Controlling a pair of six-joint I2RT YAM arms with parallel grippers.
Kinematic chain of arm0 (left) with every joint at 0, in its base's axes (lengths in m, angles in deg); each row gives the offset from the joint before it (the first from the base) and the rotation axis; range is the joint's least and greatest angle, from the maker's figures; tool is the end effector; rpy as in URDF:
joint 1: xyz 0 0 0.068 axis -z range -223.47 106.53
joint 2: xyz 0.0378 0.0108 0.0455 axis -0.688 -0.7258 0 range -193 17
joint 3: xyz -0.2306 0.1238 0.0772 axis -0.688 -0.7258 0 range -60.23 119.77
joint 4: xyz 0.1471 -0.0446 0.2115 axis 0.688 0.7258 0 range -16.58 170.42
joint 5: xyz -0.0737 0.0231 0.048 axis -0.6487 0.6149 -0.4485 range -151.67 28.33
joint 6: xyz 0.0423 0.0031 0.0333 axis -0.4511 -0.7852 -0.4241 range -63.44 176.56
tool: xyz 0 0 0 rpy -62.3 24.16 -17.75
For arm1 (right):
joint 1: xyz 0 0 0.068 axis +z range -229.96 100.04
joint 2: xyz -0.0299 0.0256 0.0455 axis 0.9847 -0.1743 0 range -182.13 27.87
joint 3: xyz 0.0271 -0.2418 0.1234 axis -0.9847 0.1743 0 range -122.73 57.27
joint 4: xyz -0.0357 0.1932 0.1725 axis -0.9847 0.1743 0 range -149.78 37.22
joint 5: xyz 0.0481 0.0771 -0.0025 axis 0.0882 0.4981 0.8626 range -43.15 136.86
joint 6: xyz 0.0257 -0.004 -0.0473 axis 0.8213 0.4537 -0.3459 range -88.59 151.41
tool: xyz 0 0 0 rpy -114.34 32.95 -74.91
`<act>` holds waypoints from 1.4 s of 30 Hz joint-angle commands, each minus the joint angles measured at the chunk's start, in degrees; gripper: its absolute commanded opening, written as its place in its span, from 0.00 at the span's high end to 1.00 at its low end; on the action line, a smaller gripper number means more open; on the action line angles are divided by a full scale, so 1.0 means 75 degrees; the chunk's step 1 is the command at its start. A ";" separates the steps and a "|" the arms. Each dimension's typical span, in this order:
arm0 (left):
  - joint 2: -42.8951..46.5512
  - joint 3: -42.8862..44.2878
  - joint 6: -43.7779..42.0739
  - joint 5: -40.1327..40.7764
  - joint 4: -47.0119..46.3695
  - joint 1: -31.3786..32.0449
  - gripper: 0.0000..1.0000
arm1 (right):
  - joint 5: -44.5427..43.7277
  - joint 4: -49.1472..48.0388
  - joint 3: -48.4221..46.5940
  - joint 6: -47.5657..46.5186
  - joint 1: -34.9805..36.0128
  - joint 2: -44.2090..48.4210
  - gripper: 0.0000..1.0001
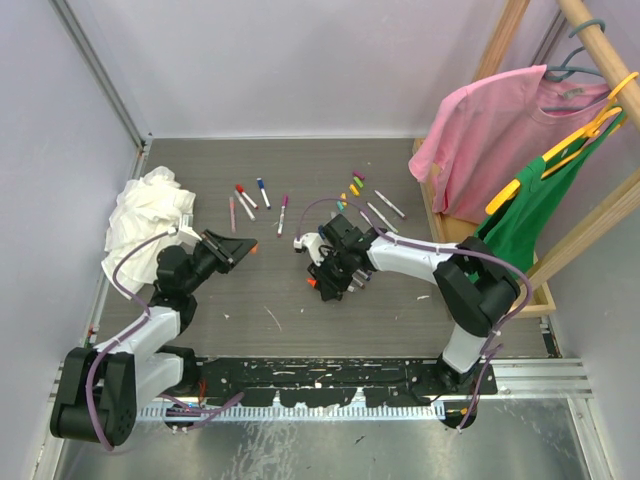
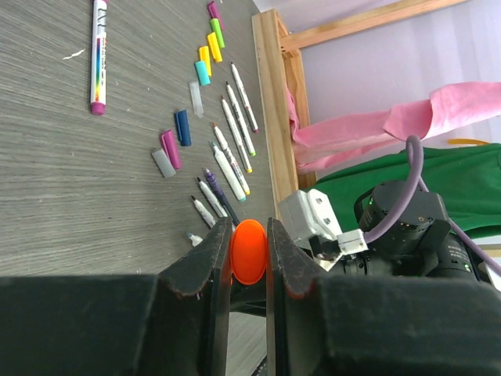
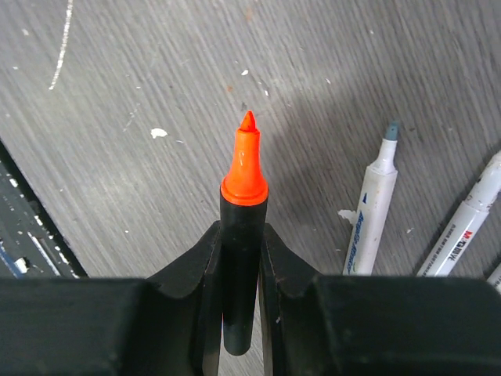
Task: Open the pen caps
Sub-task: Place the pen at the center of the board.
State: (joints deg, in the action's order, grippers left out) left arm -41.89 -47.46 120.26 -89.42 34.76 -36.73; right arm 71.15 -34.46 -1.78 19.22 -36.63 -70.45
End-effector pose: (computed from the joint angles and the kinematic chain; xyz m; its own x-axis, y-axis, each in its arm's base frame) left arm 0.1979 -0.0402 0.1909 -0.5613 -0.7326 -0.3850 0.1334 0.3790 -0.9157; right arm 0.2310 0.2381 0.1698 -0.4831 -0.7203 -0.4978 -0.8755 0.3989 0.2726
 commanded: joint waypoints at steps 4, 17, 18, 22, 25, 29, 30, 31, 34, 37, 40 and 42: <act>-0.0033 -0.0070 0.0035 -0.0027 -0.0301 0.0017 1.00 | -0.0672 -0.0116 -0.0382 0.0276 0.0089 -0.0237 0.80; -0.0125 -0.0157 0.0049 -0.0059 -0.0314 0.0044 1.00 | -0.0843 -0.0015 -0.0494 0.0278 0.0105 -0.0425 0.66; -0.0145 -0.0157 0.0049 -0.0062 -0.0305 0.0049 1.00 | -0.0848 -0.0019 -0.0494 0.0277 0.0095 -0.0431 0.66; -0.0185 -0.0156 0.0049 -0.0050 -0.0308 0.0092 1.00 | -0.0842 0.0005 -0.0516 0.0254 0.0097 -0.0436 0.65; -0.0199 -0.0145 0.0049 -0.0030 -0.0314 0.0128 1.00 | -0.0849 0.0021 -0.0536 0.0243 0.0100 -0.0415 0.64; -0.0222 -0.0134 0.0049 -0.0016 -0.0309 0.0194 1.00 | -0.0801 0.0044 -0.0560 0.0210 0.0102 -0.0350 0.62; -0.0231 -0.0124 0.0041 -0.0015 -0.0307 0.0226 1.00 | -0.0786 0.0060 -0.0566 0.0201 0.0102 -0.0335 0.61; -0.0233 -0.0113 0.0029 -0.0011 -0.0307 0.0257 1.00 | -0.0779 0.0072 -0.0575 0.0187 0.0100 -0.0316 0.60; -0.0254 -0.0047 -0.0050 0.0030 -0.0291 0.0417 1.00 | -0.0772 0.0110 -0.0613 0.0129 0.0101 -0.0206 0.57; -0.0302 0.0043 -0.0170 0.0154 -0.0218 0.0654 1.00 | -0.0749 0.0111 -0.0612 0.0083 0.0098 -0.0075 0.56; -0.0395 0.0131 -0.0264 0.0277 -0.0155 0.0890 1.00 | -0.0737 0.0155 -0.0623 0.0010 0.0083 0.0039 0.55; -0.0480 0.0189 -0.0307 0.0326 -0.0158 0.1028 1.00 | -0.0782 0.0158 -0.0645 -0.0034 0.0091 0.0144 0.54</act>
State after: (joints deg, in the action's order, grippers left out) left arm -44.67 -48.59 119.91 -88.35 34.79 -30.82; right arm 65.44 -33.76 -4.14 20.51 -36.19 -73.62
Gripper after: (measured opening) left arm 0.187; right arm 0.451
